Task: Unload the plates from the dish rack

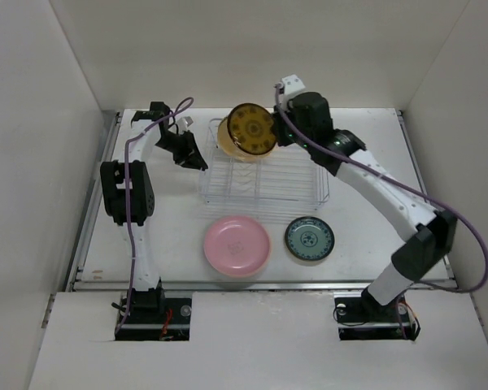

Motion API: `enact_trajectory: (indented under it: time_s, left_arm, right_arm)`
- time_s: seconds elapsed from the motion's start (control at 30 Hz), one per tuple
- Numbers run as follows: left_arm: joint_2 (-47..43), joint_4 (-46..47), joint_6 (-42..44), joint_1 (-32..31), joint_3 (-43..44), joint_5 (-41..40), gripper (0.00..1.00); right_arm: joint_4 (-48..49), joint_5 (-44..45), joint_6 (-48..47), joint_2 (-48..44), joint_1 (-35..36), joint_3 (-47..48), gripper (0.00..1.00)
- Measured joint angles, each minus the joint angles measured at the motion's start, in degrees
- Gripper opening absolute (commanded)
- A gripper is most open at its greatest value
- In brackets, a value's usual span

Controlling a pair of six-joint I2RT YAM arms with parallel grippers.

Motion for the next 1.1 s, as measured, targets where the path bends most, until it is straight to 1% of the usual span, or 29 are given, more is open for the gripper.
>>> enact_trajectory:
  time_s: [0.07, 0.1, 0.23, 0.27, 0.37, 0.5, 0.6, 0.7, 0.93, 0.97, 1.0, 1.03, 1.07, 1.1]
  left_arm:
    - [0.00, 0.20, -0.04, 0.09, -0.24, 0.13, 0.00]
    - [-0.02, 0.33, -0.07, 0.13, -0.39, 0.31, 0.00]
    - [-0.28, 1.09, -0.15, 0.37, -1.11, 1.11, 0.00]
    - [-0.28, 1.07, -0.13, 0.42, -1.11, 1.20, 0.00]
    - [-0.28, 1.05, -0.15, 0.48, -1.14, 1.38, 0.00]
    - [-0.59, 1.81, -0.74, 0.61, -1.95, 1.77, 0.00]
    - [-1.79, 4.13, -1.86, 0.90, -4.35, 2.36, 0.00]
    - [-3.37, 6.67, -3.13, 1.22, -7.17, 2.71, 0.00]
    - [-5.66, 10.03, -5.51, 1.84, -11.08, 2.93, 0.00]
    - [-5.99, 10.43, -5.79, 1.88, -11.67, 2.95, 0.00]
    - [-6.40, 11.04, -6.10, 1.95, -12.33, 2.97, 0.00]
    - [-6.82, 11.67, -6.36, 1.97, -13.05, 2.97, 0.00]
    - [-7.30, 12.22, -6.64, 2.05, -13.79, 2.95, 0.00]
    - [-7.72, 12.55, -6.88, 2.12, -14.45, 2.93, 0.00]
  right_arm:
    - [-1.51, -4.13, 6.16, -5.66, -1.57, -3.80, 0.00]
    - [-1.53, -6.34, 9.14, -8.92, -2.36, -7.23, 0.00]
    - [-3.89, -14.88, 20.68, -24.15, -5.97, -28.22, 0.00]
    - [-6.54, -17.25, 23.63, -27.06, -6.71, -32.65, 0.00]
    - [-11.13, -21.20, 29.11, -35.36, -10.08, -45.57, 0.00]
    - [-15.43, -23.87, 36.96, -44.39, -12.57, -57.40, 0.00]
    - [-16.96, -24.52, 43.43, -50.66, -13.51, -63.06, 0.00]
    - [-17.86, -23.58, 47.91, -54.53, -15.06, -65.83, 0.00]
    - [-20.65, -17.35, 53.75, -53.96, -16.48, -65.99, 0.00]
    - [-20.70, -17.03, 54.23, -53.29, -16.70, -65.99, 0.06]
    - [-20.79, -16.44, 54.64, -52.57, -16.96, -65.99, 0.20]
    - [-20.94, -15.87, 55.04, -52.00, -17.07, -65.99, 0.54]
    - [-21.00, -15.34, 55.71, -50.40, -17.18, -65.99, 0.64]
    - [-21.22, -14.88, 55.49, -49.48, -17.40, -65.99, 0.70]
